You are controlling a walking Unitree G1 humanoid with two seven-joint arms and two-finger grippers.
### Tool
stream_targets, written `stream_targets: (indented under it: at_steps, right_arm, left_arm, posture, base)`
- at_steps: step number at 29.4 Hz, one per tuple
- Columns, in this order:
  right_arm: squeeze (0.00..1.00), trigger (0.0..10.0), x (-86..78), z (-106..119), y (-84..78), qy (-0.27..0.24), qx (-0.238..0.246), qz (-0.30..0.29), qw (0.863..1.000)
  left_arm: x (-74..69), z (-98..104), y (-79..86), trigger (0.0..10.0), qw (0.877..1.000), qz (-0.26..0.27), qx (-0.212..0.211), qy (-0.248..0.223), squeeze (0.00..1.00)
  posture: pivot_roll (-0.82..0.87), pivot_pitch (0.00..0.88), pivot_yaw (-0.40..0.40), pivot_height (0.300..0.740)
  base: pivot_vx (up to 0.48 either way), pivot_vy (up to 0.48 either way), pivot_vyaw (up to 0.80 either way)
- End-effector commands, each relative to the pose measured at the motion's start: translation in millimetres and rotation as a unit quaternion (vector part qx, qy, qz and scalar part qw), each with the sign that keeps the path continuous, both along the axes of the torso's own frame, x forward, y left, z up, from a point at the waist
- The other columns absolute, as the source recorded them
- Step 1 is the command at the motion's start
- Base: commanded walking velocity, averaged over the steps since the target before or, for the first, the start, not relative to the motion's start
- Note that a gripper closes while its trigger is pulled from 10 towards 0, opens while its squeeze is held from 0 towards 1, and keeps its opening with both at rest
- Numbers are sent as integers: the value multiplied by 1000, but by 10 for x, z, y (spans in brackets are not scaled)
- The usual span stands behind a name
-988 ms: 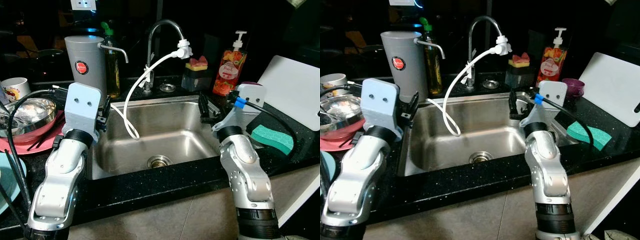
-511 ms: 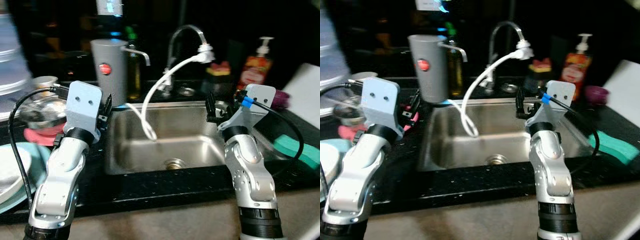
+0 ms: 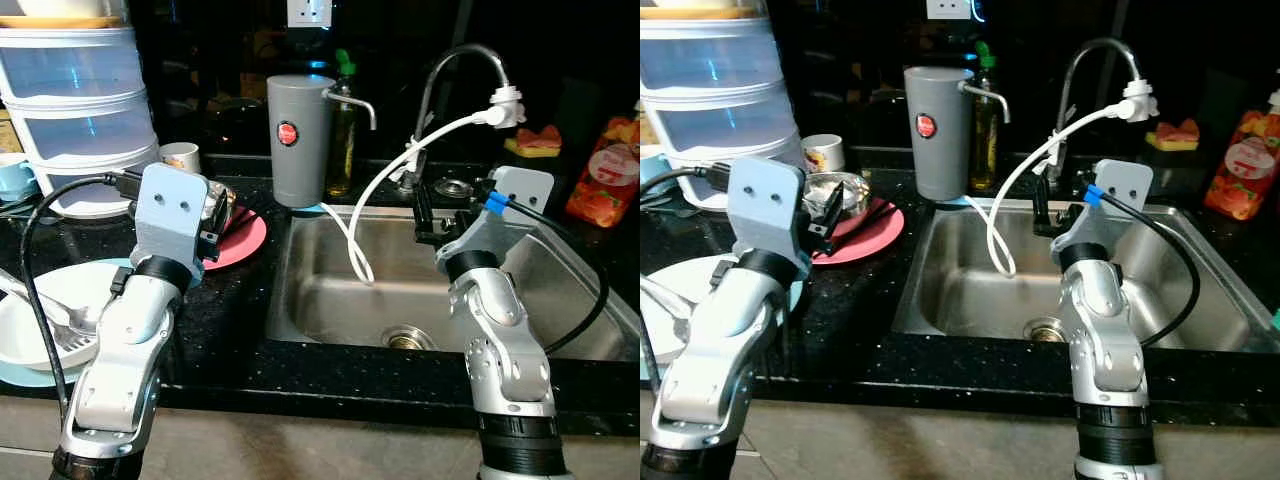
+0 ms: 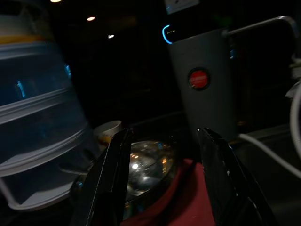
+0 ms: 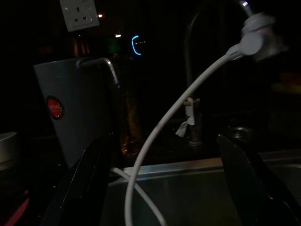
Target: Kitchen organization
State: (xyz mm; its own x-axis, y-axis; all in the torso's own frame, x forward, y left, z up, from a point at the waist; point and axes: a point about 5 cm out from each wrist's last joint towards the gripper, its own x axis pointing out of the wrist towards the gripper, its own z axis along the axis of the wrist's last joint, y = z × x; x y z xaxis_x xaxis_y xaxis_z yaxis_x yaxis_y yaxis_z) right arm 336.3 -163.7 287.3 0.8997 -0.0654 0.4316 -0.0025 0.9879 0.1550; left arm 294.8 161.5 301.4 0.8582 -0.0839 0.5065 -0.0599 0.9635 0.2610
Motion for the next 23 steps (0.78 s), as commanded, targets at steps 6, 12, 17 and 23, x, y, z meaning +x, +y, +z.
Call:
stream_targets:
  at_steps: [6,12,17,23]
  right_arm:
    - [0,10000,1,3,-17,2,5,-5,1000]
    - [0,10000,-2,0,-25,4,6,-8,1000]
    - [0,10000,-1,2,-35,5,7,-11,1000]
    - [0,10000,5,-5,-46,9,14,-13,1000]
  left_arm:
    - [13,-10,-17,10000,1000,-5,-1,4,0]
    - [13,-9,-26,10000,1000,-6,-1,5,0]
    - [14,-7,-29,10000,1000,-6,0,5,0]
    - [17,-7,-36,10000,1000,-7,-1,6,0]
  posture:
    - [79,67,-62,740]
    - [78,69,-60,740]
    - [77,70,-60,740]
    - [77,70,-60,740]
  base:
    - [0,0,769]
    - [0,0,724]
    - [0,0,723]
    - [0,0,0]
